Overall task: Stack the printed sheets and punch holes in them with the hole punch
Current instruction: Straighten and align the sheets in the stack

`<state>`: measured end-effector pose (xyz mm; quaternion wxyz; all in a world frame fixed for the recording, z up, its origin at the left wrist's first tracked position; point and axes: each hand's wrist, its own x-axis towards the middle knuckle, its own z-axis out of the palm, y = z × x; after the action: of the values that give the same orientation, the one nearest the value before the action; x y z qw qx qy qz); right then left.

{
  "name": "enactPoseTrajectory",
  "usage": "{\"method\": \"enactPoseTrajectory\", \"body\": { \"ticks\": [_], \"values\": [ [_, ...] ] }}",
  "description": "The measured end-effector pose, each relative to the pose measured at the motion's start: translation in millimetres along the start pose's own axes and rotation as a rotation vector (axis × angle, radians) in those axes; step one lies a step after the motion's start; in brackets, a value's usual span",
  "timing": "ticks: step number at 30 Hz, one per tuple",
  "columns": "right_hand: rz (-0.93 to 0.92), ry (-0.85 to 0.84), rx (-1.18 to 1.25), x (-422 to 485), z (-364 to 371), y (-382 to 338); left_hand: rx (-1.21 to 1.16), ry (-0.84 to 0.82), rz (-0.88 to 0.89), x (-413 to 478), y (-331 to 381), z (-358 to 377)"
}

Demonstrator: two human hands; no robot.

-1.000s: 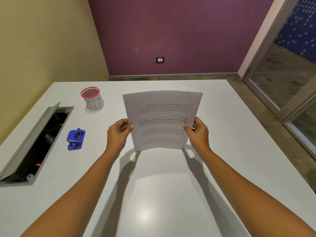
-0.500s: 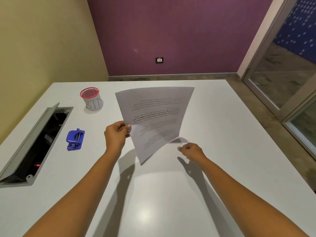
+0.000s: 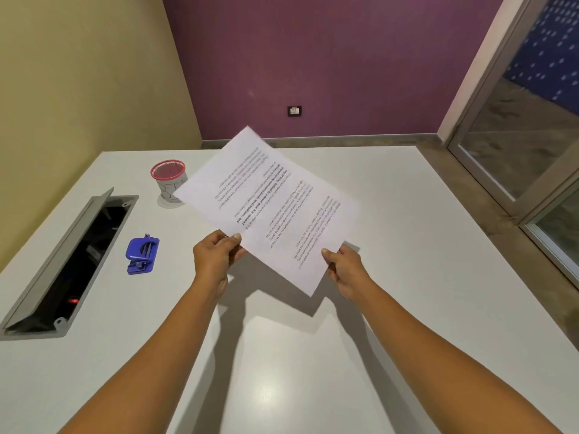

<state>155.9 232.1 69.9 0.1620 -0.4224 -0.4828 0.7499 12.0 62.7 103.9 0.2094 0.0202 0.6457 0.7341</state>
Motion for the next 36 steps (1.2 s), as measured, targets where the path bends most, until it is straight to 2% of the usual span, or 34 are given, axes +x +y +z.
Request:
{"method": "enactPoseTrajectory", "body": {
  "ticks": [5, 8, 11, 15, 18, 25, 31, 36],
  "values": [
    [-0.122, 0.062, -0.13, -3.2, -7.3, -14.2, -0.162, 0.059, -0.065, 4.6, 1.0, -13.2],
    [-0.189, 0.067, -0.18, -2.7, -19.8, -22.8, -0.174, 0.102, -0.058, 11.1, 8.1, -27.3],
    [-0.272, 0.059, -0.23, 0.1, -31.8, -31.1, -0.035, 0.086, -0.027, 22.0, 13.9, -43.4],
    [-0.392, 0.036, -0.246, 1.7, -38.0, -40.4, 0.248, -0.168, -0.034, 32.0, 18.9, -50.4],
    [-0.466, 0.018, -0.236, 2.3, -36.2, -46.5, 0.257, -0.161, 0.053, 33.5, 21.3, -44.6],
    [-0.507, -0.001, -0.179, 5.8, -37.4, -49.5, 0.201, -0.148, 0.199, 33.4, 21.1, -38.9],
    [-0.474, 0.02, -0.252, 8.8, -42.3, -38.6, 0.242, -0.122, 0.142, 32.6, 5.0, -44.3],
    [-0.493, 0.055, -0.267, 10.5, -38.8, -38.7, 0.272, -0.089, 0.162, 31.3, 6.1, -38.5]
  ]
}}
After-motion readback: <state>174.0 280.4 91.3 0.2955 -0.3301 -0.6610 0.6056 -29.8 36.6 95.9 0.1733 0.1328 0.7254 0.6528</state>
